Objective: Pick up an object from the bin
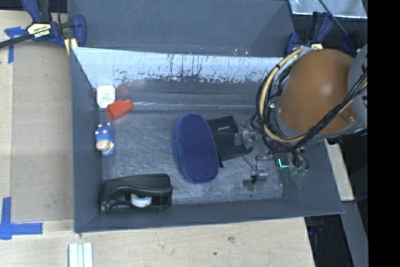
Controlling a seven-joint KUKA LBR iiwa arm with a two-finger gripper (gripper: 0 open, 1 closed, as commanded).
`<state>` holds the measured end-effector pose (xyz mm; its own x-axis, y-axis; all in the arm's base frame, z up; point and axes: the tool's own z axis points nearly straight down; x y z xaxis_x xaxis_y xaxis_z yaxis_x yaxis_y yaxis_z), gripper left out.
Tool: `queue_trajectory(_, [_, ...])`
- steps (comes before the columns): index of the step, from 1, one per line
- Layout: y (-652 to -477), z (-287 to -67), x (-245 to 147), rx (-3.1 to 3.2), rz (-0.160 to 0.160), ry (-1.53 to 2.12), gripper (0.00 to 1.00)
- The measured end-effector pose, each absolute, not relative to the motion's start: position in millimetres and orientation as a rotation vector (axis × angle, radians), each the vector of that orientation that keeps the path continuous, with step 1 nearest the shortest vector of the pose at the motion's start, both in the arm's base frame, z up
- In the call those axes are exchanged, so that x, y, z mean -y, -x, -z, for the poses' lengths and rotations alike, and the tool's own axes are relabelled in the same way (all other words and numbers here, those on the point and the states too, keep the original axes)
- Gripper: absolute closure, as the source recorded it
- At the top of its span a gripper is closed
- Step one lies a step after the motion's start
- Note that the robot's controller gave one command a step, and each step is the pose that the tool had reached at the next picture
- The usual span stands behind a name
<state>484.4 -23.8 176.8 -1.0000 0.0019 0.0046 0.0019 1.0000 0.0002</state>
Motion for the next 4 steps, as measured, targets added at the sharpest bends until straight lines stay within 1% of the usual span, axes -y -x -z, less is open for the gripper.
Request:
queue_trajectory(1, [-525.8,-67.6,72.6,3.107,0.001,-0.448,0.0])
queue_trajectory(2, [-508.8,-70.2,63.2,3.057,0.001,-0.705,0.0])
queue_trajectory(3, [-484.6,-71.0,42.4,2.92,-0.003,-1.178,0.0])
queue_trajectory(4, [-485.5,-71.2,42.6,2.922,-0.004,-1.177,0.0])
